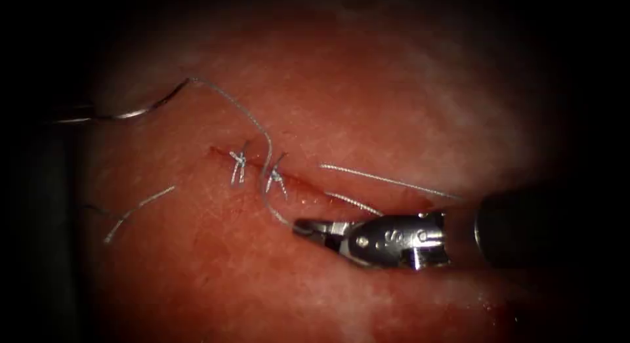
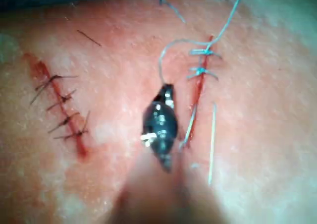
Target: Wound Closure
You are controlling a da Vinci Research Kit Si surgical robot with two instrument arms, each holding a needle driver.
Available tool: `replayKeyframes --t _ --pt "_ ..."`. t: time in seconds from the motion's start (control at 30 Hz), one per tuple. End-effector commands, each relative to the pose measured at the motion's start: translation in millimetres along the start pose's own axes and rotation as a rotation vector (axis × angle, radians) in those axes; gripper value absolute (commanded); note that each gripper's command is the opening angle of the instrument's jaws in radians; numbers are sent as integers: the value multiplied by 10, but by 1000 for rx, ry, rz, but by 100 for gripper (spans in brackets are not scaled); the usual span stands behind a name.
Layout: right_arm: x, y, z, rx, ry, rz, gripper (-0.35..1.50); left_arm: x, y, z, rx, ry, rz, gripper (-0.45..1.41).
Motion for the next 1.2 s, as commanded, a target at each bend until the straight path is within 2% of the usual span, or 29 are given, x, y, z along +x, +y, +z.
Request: replayKeyframes --t 0.03,0.1,0.2,0.27,0.4,0.43,0.47,0.53,0.6,0.63,0.67,0.7,0.73,0.8,1.03,1.13,1.2 --pt "4 -17 -1 -3 -6 10 -35 -10 9 5 0 -1 -5 -45" --pt "19 -27 -6 -12 -14 23 -35 -10 6 10 12 3 -8 -45" --pt "55 -56 -14 11 -2 39 -35 -14 -2 24 35 16 -5 -45" --pt "102 -91 -24 43 -3 62 -35 -25 -14 39 67 15 4 -45" --pt "153 -125 -35 83 2 89 -35 -42 -26 52 86 22 19 -45" --pt "177 -141 -38 99 8 103 -35 -50 -30 57 92 25 32 -45" --pt "177 -141 -38 99 8 103 -35 -50 -30 57 92 25 32 -45" --pt "205 -162 -38 132 22 112 -35 -57 -38 58 96 28 26 -45" --pt "218 -168 -36 137 26 112 -35 -59 -44 56 107 24 27 -45" --pt "224 -164 -34 131 32 126 36 -61 -50 49 119 17 29 -45" --pt "224 -164 -34 131 32 126 36 -61 -50 49 119 17 29 -45" --pt "222 -161 -34 127 40 129 74 -61 -51 47 122 19 28 -45" --pt "217 -155 -34 110 43 133 101 -62 -53 45 124 20 27 -45" --pt "198 -138 -36 82 55 140 131 -63 -56 40 135 27 25 -45" --pt "139 -97 -59 57 70 130 136 -64 -63 38 154 31 20 -45" --pt "117 -79 -63 8 65 61 133 -62 -68 41 162 46 14 -45" --pt "93 -62 -57 -48 36 8 136 -60 -76 46 174 63 7 -45"
